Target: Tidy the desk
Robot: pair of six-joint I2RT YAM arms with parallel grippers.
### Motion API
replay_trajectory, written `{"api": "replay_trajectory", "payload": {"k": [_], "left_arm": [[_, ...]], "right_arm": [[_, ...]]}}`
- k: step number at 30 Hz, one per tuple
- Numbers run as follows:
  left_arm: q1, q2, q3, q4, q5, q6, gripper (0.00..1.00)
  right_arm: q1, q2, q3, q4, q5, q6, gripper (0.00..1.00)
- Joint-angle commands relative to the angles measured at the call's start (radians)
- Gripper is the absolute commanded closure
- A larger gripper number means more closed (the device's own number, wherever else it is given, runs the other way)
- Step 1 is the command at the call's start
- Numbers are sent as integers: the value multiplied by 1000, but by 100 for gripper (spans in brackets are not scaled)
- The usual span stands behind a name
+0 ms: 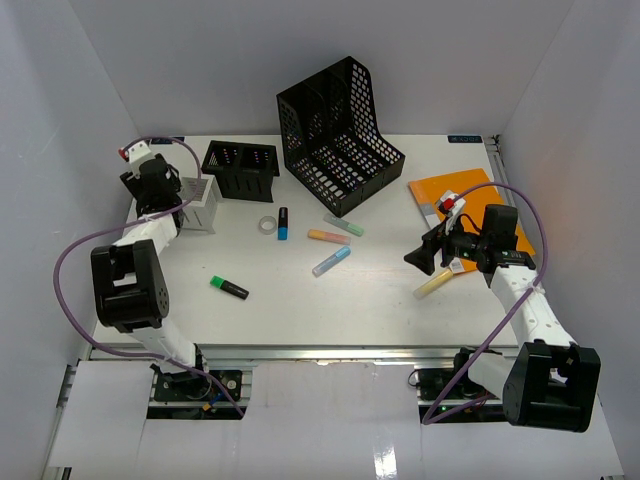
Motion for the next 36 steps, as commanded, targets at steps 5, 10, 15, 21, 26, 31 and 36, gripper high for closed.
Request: {"api": "replay_trajectory", "payload": {"k": [5, 10, 15, 21, 26, 31, 36], "left_arm": [[3, -233, -3, -165, 202, -63, 3], [3, -434, -72, -274, 410, -102, 2], [3, -575, -147, -414, 563, -205, 2], [4, -733, -298, -501, 678, -287, 2], [4, -809, -359, -626, 620, -363, 2], [4, -857, -394, -708, 597, -398, 2], [4, -899, -418, -762, 588, -416, 2]], "right_arm": [[-3, -3, -5, -36, -78, -86, 10], [-3, 12, -5, -91, -119, -167, 10], [28, 51, 17, -122, -89, -206, 10], [226, 125, 129, -225, 65, -246, 9], [412, 267, 284, -291, 235, -245, 6], [592, 465, 494, -357, 295, -236, 4], [664, 636, 676, -383, 289, -200, 2]]}}
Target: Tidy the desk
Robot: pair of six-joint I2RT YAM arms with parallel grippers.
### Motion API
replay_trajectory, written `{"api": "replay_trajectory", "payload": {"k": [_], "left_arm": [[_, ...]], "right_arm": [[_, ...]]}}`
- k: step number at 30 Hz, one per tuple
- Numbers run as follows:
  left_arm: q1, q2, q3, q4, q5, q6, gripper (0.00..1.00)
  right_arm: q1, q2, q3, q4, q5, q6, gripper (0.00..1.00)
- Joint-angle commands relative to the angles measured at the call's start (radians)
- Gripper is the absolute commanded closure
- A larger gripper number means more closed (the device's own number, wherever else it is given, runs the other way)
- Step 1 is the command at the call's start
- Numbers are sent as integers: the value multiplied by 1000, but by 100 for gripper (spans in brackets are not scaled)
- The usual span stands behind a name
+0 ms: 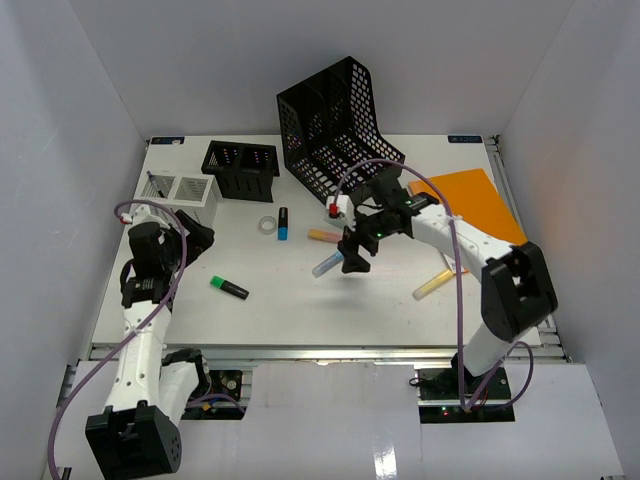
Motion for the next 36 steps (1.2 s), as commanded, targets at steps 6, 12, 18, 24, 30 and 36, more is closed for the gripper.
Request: {"api": "replay_trajectory", "payload": {"k": [6, 12, 18, 24, 30, 36], "left_arm": [[4, -45, -1, -110, -35, -29, 2], [4, -12, -22, -112, -9, -29, 2], [4, -18, -33, -119, -14, -35, 2], [4, -10, -41, -135, -24, -37, 2], [4, -4, -57, -140, -32, -51, 2], [4, 9, -53, -155, -54, -62, 2]], "right_arm": [[100, 162, 248, -73, 24, 53, 1], [103, 173, 247, -56, 3, 69, 2], [103, 173, 239, -52, -16, 57, 2], [103, 168, 233, -56, -54, 38, 3], [103, 156, 216, -55, -71, 30, 4], [103, 138, 198, -53, -75, 25, 4]]}}
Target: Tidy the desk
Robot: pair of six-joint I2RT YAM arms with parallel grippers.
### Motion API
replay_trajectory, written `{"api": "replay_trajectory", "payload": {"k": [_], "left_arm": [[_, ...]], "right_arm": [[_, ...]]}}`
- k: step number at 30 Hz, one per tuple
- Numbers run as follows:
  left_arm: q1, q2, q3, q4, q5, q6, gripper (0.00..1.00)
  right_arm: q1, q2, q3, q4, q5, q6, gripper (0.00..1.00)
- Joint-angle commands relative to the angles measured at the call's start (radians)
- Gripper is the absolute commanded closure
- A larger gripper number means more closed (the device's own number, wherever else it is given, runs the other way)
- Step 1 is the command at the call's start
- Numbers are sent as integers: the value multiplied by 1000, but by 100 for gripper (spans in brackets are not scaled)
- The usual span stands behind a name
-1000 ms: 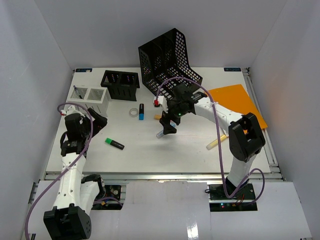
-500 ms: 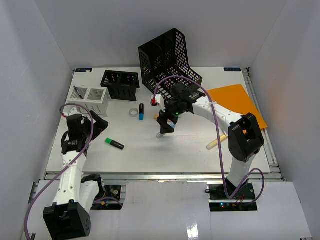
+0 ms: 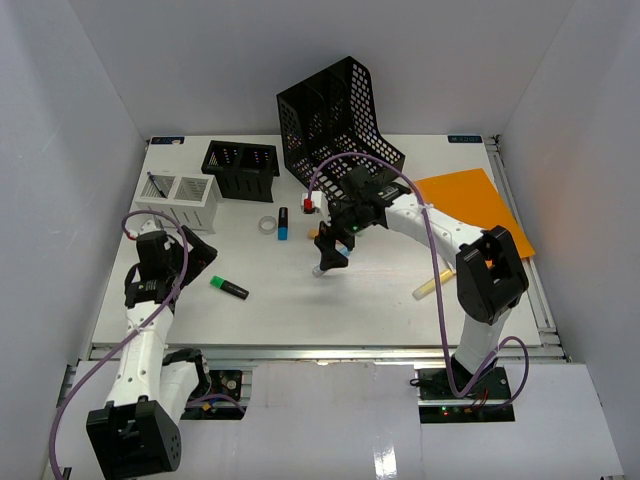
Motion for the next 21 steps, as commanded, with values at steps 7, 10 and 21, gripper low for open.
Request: {"api": "replay_trajectory", "payload": {"k": [7, 10, 21], "left_arm": [[4, 8, 0, -36, -66, -30, 2], [4, 17, 0, -42, -78, -38, 2], [6, 26, 6, -60, -138, -53, 3]], "right_arm": [[1, -47, -29, -6, -35, -21, 5], [1, -49, -36, -6, -40, -23, 5], [1, -58, -58, -6, -49, -38, 5]]}}
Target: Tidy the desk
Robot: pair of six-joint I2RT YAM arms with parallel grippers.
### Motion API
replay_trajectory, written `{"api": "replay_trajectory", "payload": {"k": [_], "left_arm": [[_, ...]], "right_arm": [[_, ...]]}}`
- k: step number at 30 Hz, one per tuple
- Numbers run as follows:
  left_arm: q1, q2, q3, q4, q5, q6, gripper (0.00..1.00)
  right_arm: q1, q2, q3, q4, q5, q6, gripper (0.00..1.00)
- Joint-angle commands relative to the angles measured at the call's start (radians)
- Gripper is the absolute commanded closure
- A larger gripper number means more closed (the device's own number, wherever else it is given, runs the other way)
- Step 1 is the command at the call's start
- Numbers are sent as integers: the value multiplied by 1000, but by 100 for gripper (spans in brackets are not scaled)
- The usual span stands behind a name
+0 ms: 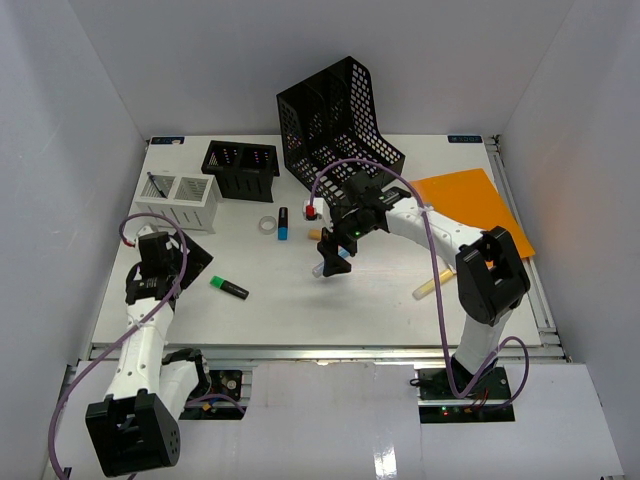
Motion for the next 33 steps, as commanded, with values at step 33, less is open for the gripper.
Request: {"api": "replay_trajectory", "payload": {"k": [33], "left_arm": [[43, 78, 16, -40, -105, -18, 6]], "right_arm": [[-13, -52, -36, 2, -76, -28, 6]]}}
